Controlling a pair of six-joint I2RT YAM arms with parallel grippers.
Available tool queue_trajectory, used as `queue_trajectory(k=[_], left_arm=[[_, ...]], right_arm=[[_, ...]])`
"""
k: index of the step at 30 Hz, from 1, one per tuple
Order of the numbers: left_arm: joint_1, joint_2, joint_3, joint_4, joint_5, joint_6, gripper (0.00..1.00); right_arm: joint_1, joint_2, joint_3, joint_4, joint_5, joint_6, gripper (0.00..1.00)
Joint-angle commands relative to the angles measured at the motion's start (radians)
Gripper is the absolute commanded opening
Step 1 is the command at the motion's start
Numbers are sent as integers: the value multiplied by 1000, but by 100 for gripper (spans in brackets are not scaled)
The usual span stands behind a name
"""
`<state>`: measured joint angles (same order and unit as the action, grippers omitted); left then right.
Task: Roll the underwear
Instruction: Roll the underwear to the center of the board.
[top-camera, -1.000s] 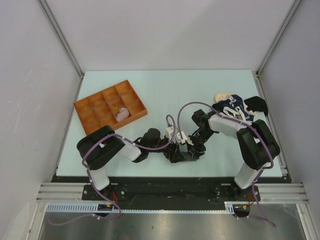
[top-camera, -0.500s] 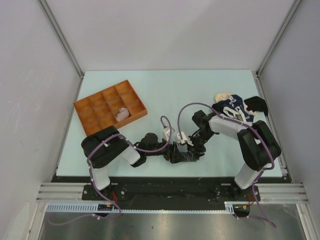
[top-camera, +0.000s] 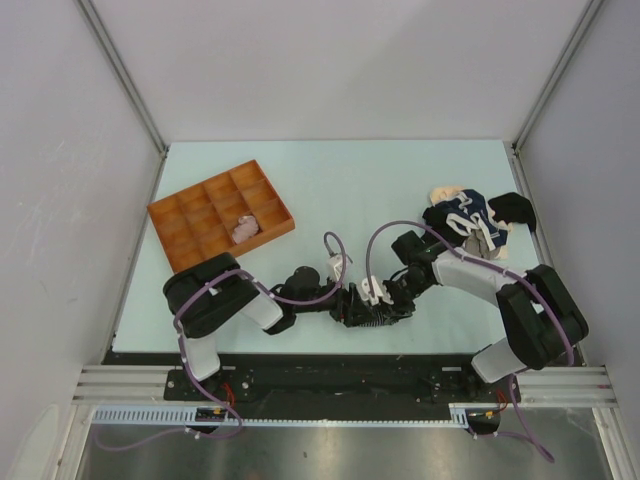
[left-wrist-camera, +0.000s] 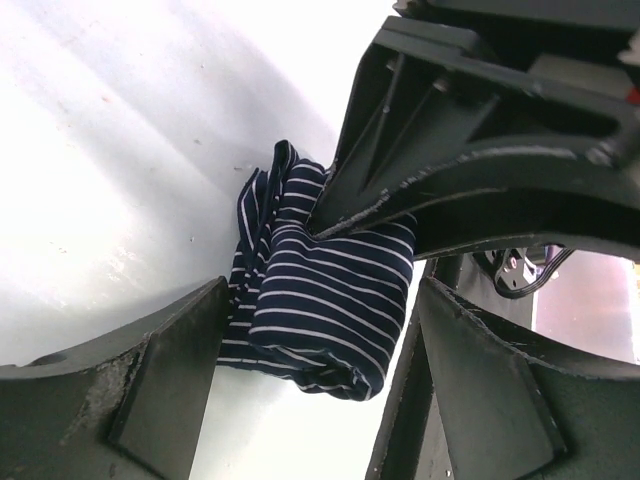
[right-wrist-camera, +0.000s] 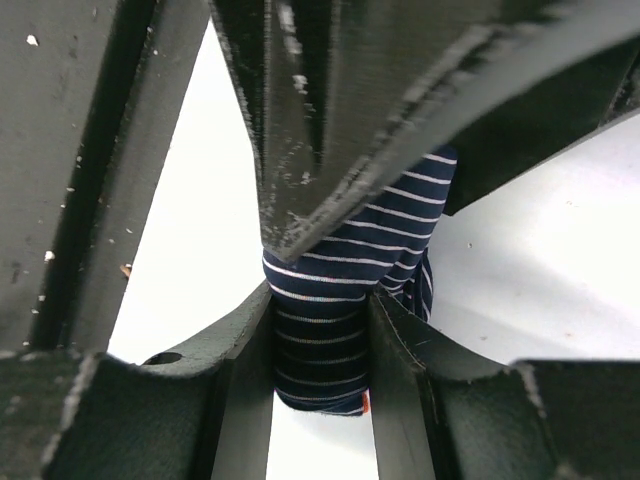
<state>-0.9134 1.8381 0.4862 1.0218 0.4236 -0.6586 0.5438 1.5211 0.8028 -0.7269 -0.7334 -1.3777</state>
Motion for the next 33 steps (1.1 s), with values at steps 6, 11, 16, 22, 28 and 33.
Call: queue_trajectory(k=[6,11,16,22,28,33], left_arm=[[-28,72,40,-247,-5,20,83],[-31,75,43,-276,20,28,79],[-44,75,51,-333,27,37,76],[-58,69,48,-397,29,48,62],[-74,59,60,-471,17,79,50],[-90,87,103,-508,44,100,25]], right_arm=[[15,-10,-77,9,124,-14,22],[12,-10,-79,12,126,-9,22],[12,-19,-77,20,124,0,22],[12,-27,-77,32,127,12,22],[13,-29,-79,43,132,17,21],[19,-27,-79,50,141,26,21]])
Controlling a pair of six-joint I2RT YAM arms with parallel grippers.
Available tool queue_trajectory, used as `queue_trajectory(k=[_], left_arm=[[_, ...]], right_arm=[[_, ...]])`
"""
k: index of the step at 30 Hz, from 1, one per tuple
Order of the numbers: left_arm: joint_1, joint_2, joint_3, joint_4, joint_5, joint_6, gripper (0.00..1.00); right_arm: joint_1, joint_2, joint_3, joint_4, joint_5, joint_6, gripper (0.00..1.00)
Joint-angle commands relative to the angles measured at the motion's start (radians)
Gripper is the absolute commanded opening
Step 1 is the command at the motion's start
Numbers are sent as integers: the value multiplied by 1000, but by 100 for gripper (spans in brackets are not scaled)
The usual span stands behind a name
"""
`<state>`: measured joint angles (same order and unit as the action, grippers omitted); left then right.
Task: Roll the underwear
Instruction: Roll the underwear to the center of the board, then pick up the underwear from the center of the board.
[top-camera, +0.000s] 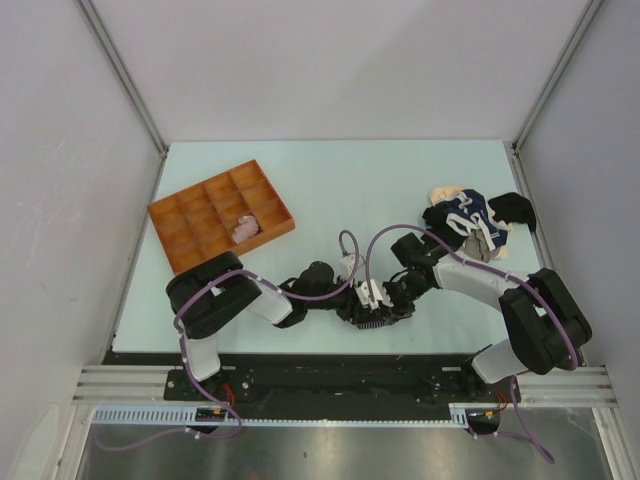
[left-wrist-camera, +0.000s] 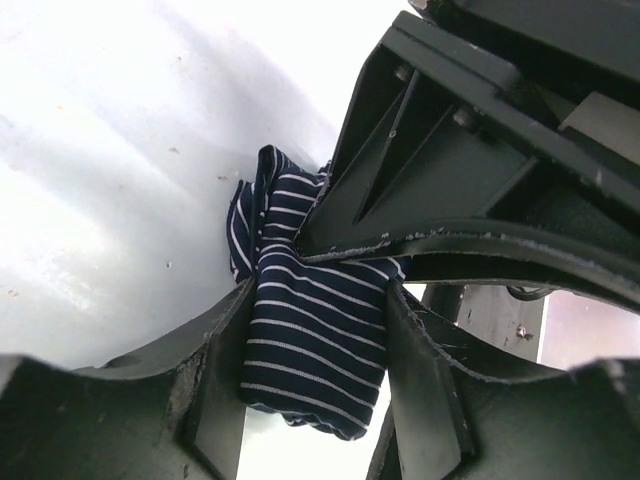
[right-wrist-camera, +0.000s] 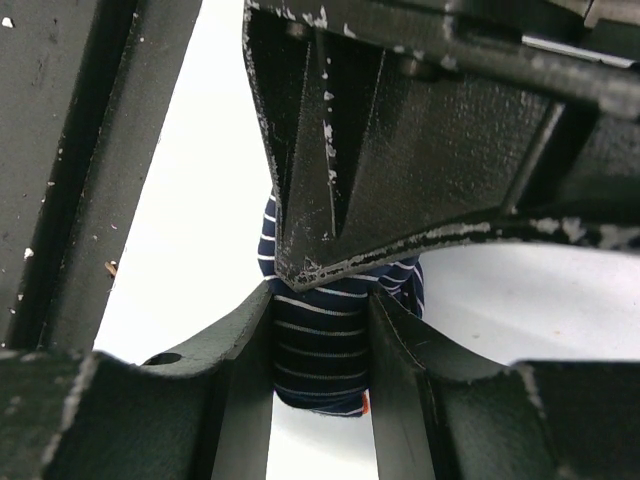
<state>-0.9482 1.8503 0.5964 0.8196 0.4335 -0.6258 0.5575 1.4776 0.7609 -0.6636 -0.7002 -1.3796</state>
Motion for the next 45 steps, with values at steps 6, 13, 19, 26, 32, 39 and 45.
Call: queue_trajectory(k=[6,13,19,26,32,39,45], left_arm=[[-60,70,-4,-301,65,74,0],[-60,-26,-44,-293,31,71,0],[-54,-112,-35,-321,-2,84,1],[-31,-163,-27,-333,-6,95,0],[-6,-200,-55,-249,23,54,0],[12,-252,-49,-218,36,35,0],[48,-321,-60,-234,24,40,0]], right_arm=[[13,10,-35,-4,116,45,23],[1,-79,-8,-11,107,86,48],[-28,-123,38,-59,79,96,57],[-59,-146,67,-112,13,94,61],[-113,-160,113,-180,-53,82,62],[-143,-183,127,-202,-93,85,62],[-171,-198,130,-208,-117,88,63]])
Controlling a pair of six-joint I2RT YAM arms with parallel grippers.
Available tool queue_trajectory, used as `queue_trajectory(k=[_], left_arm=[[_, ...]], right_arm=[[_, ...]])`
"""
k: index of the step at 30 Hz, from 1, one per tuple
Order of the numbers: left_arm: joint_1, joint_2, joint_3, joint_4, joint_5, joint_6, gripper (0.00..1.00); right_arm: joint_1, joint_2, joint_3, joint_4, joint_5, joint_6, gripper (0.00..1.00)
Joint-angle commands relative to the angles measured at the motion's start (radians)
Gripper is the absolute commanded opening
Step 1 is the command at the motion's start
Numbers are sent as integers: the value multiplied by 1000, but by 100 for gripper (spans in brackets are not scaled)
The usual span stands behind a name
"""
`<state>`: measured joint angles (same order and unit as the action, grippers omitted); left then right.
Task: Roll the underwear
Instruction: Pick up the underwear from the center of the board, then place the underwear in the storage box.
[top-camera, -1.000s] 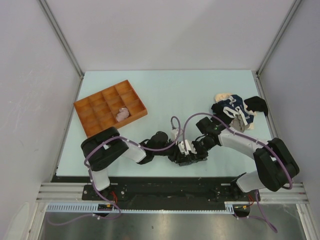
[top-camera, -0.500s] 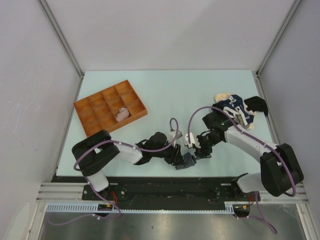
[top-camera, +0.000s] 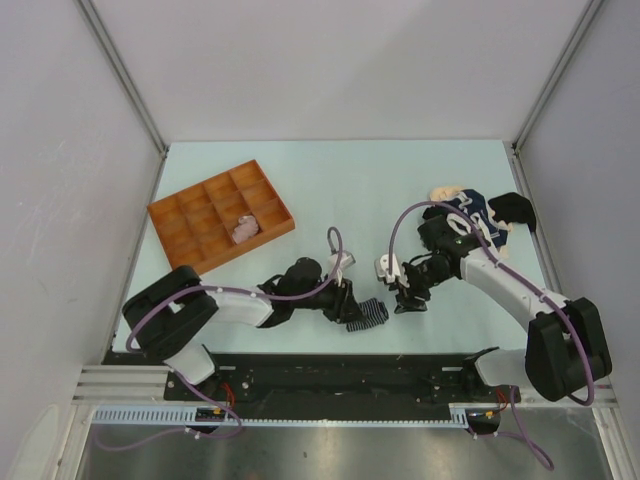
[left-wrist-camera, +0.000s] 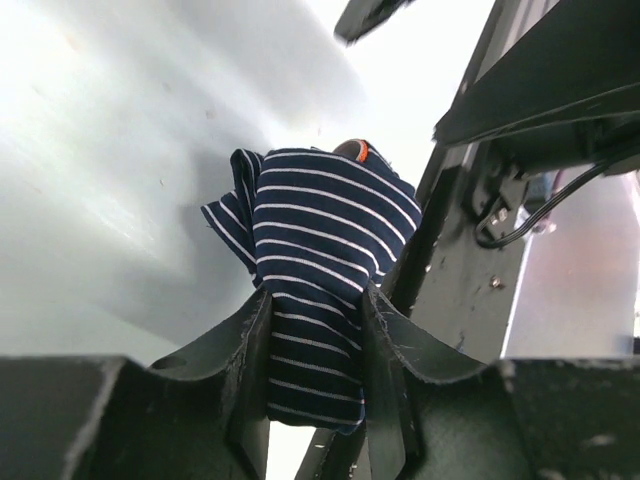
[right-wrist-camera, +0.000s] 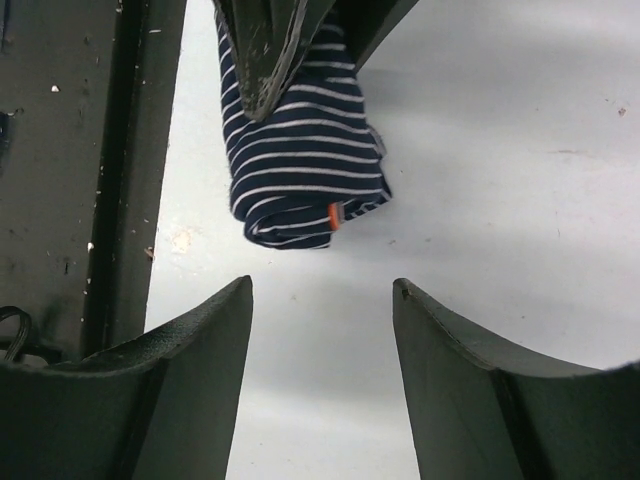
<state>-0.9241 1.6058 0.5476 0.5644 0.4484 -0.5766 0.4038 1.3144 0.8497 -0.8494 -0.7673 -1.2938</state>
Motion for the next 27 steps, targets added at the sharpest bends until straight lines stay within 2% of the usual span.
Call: queue_trajectory(k=[1,6,11,17,21,27], left_arm=[[33,-93,-11,9,6,-5,0],[67,-133,-14,-24,3,15,0],[163,-234,-12,-106,-5,38,0],[364,-400,41,-294,-48,104,0],[549,-472,86,-420,-86,152,0],[740,-492,219,-641,-186,293,0]], right_arm=[[-19,-37,42,-22,-56,5,63],[-60,-53,58,-13,-72,42,62],[-140,-81,89,9,-96,113,62],[-206,-110,89,-13,-139,110,62],[-220,-121,89,-30,-156,99,62],[-237,-112,89,-79,-187,59,62]])
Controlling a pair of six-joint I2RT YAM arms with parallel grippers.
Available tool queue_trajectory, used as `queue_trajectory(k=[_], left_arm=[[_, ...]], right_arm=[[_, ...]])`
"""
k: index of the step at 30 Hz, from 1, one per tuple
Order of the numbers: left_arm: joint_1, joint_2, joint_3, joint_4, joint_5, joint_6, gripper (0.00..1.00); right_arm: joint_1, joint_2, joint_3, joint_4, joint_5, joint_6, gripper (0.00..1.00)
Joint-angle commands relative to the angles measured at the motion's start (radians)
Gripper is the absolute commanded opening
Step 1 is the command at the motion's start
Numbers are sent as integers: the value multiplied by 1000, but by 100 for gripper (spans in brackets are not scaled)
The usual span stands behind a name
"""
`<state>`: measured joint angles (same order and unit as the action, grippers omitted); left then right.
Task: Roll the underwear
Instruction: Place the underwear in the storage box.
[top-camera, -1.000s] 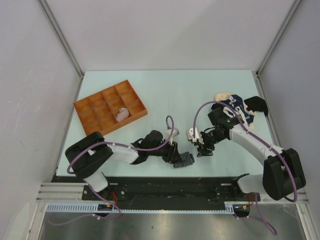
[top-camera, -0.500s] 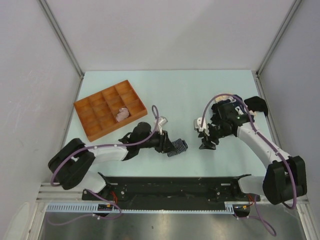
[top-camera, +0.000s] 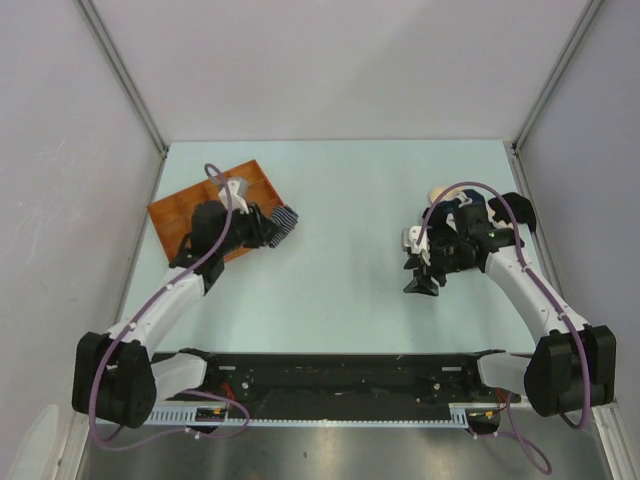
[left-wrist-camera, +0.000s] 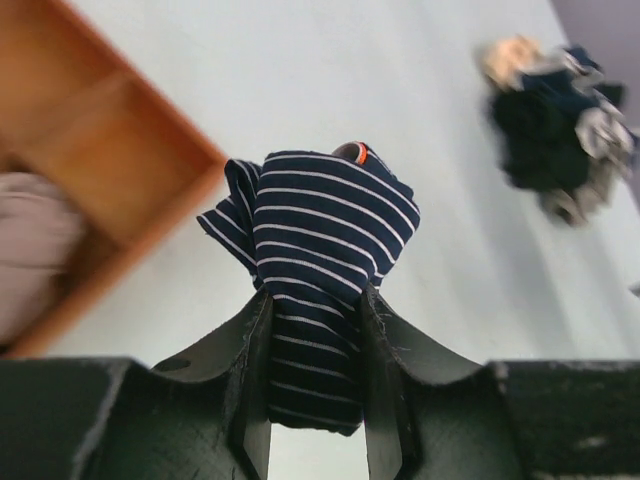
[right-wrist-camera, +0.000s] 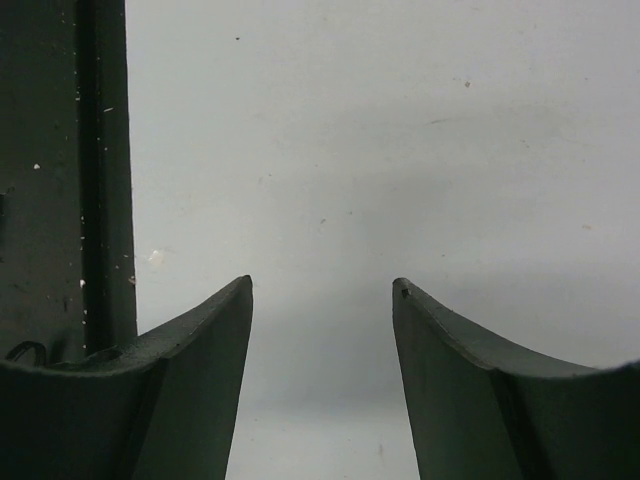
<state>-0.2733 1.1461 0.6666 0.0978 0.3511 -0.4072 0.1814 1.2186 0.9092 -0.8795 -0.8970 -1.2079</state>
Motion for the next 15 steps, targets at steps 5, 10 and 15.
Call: queue_trajectory(k=[5,10,15], left_arm=[[215,-22,87,-199,-155,182,0],[302,38,120,-253,-198,246,0],[353,72,125,-273,-230,300,0]], right_arm=[[-30,-13,30,-75,-77,-61,61],[-39,-11,30,-95,-91,-81,61],[-42,4,28,-104,-97,-93,61]])
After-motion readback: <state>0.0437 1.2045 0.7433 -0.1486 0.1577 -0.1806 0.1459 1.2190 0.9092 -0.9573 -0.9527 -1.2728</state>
